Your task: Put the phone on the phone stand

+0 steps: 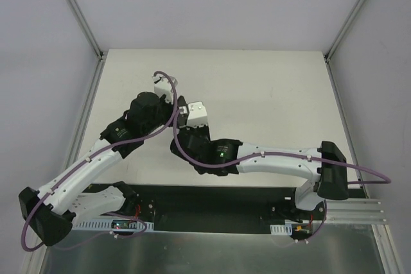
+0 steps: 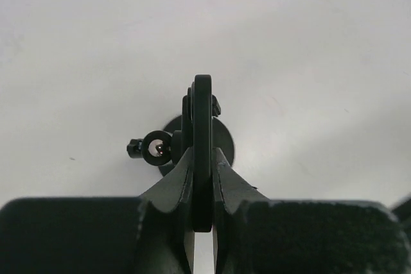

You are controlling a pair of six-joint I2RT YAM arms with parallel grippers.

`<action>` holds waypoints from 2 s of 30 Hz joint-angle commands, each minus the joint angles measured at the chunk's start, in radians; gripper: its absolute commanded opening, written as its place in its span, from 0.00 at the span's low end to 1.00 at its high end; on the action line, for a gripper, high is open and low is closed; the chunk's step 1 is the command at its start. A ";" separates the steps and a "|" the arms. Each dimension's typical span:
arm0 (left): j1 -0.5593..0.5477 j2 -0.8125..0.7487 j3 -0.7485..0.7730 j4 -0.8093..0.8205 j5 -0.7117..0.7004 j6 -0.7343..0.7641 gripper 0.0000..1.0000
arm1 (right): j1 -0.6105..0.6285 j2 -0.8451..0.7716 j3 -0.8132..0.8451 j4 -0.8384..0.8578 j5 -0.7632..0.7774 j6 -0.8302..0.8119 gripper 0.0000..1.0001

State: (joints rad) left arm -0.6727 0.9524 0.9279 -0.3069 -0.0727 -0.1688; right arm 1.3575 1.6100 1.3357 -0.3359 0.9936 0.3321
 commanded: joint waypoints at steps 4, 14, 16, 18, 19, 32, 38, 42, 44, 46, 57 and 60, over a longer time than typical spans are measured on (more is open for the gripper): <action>0.028 0.083 0.002 0.049 -0.329 0.086 0.00 | 0.074 -0.016 0.073 0.026 0.102 -0.083 0.01; 0.047 0.031 -0.011 0.074 -0.225 0.089 0.00 | 0.013 -0.353 -0.216 0.173 -0.140 -0.263 0.63; 0.059 0.032 -0.003 0.074 -0.213 0.077 0.00 | -0.032 -0.412 -0.300 0.175 -0.197 -0.271 0.64; 0.088 0.039 0.012 0.075 -0.211 0.068 0.00 | -0.052 -0.491 -0.380 0.175 -0.277 -0.269 0.64; 0.103 0.042 0.017 0.075 -0.193 0.063 0.00 | -0.066 -0.516 -0.406 0.173 -0.292 -0.272 0.65; 0.481 0.156 0.182 0.123 0.069 0.215 0.00 | -0.081 -0.843 -0.605 0.029 -0.348 -0.237 0.66; 0.688 0.290 0.357 0.175 0.295 0.333 0.00 | -0.087 -0.918 -0.577 -0.089 -0.383 -0.223 0.66; 0.760 0.420 0.495 0.189 0.358 0.413 0.00 | -0.086 -0.930 -0.503 -0.214 -0.400 -0.220 0.66; 0.782 0.492 0.566 0.187 0.402 0.456 0.00 | -0.089 -0.937 -0.478 -0.248 -0.423 -0.223 0.66; 0.818 0.542 0.617 0.186 0.415 0.472 0.00 | -0.089 -0.937 -0.439 -0.282 -0.441 -0.240 0.66; 0.921 0.994 1.199 0.063 0.579 0.497 0.00 | -0.185 -0.875 -0.337 -0.324 -0.484 -0.376 0.67; 0.937 1.091 1.334 0.029 0.580 0.499 0.00 | -0.288 -0.861 -0.343 -0.305 -0.573 -0.396 0.68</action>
State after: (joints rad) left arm 0.2447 2.0037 2.0453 -0.3511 0.4297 0.2829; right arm 1.1622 0.7300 0.9611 -0.6384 0.5137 0.0010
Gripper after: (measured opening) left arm 0.065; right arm 0.675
